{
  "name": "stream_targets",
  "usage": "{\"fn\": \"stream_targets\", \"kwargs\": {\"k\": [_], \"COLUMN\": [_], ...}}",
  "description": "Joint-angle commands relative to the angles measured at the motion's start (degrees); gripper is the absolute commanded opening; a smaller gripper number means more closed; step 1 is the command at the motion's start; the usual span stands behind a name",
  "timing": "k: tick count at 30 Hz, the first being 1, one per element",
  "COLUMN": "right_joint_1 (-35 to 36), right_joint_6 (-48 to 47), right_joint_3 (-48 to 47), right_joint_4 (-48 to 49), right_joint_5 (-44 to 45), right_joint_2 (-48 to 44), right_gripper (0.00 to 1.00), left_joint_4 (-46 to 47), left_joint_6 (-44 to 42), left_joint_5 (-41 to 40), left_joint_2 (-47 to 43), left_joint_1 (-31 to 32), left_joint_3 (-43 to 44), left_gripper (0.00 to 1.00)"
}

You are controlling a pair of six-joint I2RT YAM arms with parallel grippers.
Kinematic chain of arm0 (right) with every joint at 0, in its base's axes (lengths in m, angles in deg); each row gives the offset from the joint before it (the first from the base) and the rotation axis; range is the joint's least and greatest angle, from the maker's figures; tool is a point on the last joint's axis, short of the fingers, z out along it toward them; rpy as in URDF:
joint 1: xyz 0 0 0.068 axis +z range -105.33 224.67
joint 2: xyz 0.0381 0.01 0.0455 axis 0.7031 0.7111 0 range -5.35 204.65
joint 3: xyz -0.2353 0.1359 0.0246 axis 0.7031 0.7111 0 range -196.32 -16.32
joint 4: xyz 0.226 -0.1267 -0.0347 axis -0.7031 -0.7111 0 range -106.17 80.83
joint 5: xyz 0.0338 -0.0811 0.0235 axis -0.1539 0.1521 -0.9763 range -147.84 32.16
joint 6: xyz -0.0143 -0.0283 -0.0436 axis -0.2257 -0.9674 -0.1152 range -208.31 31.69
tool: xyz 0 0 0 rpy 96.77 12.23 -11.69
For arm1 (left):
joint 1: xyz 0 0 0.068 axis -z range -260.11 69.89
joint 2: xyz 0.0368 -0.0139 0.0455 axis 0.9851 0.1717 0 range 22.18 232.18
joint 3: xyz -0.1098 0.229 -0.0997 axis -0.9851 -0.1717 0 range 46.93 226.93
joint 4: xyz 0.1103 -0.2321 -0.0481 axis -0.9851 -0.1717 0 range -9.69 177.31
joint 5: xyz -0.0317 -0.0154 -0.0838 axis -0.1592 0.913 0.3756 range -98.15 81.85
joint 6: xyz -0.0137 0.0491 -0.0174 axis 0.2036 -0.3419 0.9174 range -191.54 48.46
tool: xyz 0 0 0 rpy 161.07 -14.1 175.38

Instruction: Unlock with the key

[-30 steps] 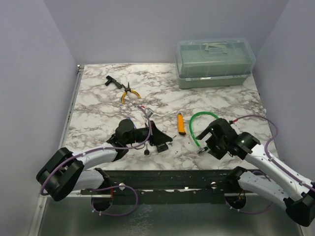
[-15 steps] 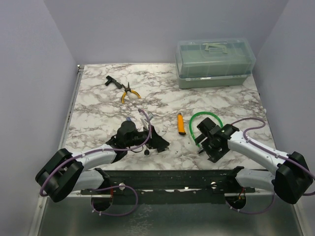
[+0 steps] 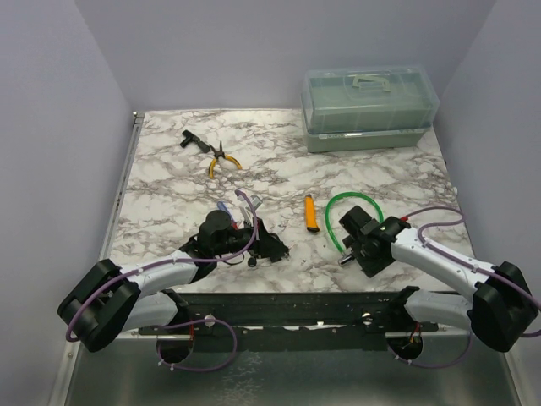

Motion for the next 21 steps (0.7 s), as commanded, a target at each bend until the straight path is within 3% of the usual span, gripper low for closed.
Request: {"fn": "stream_targets", "kwargs": {"k": [1,15,17,21], "right_joint_1": [0.3,0.2,0.2,0.3], "right_joint_6": [2.2,-0.8,-1.9,-3.0], "right_joint_3": [0.1,0.9,1.3,1.6], "right_joint_4": [1.0,7.3,8.9,9.8], "right_joint_5": [4.2,5.5,5.0,5.2], "right_joint_2": [2.9,9.0,9.5,9.6], "right_gripper": [0.76,0.49,0.43,0.19], "left_joint_4": [-0.1,-0.1,-0.1,-0.1], "left_joint_6": [-0.6,-0.3,-0.3,-0.4], "left_joint_5": [-0.9,-2.1,-2.3,-2.9], "left_joint_2": [-0.2,0.5,1.1,1.9], "left_joint_1": [0.6,2.4,2.8,3.7], "left_joint_3": [-0.1,0.3,0.6,1.0], "left_gripper": [0.0,0.0,0.0,0.0]}}
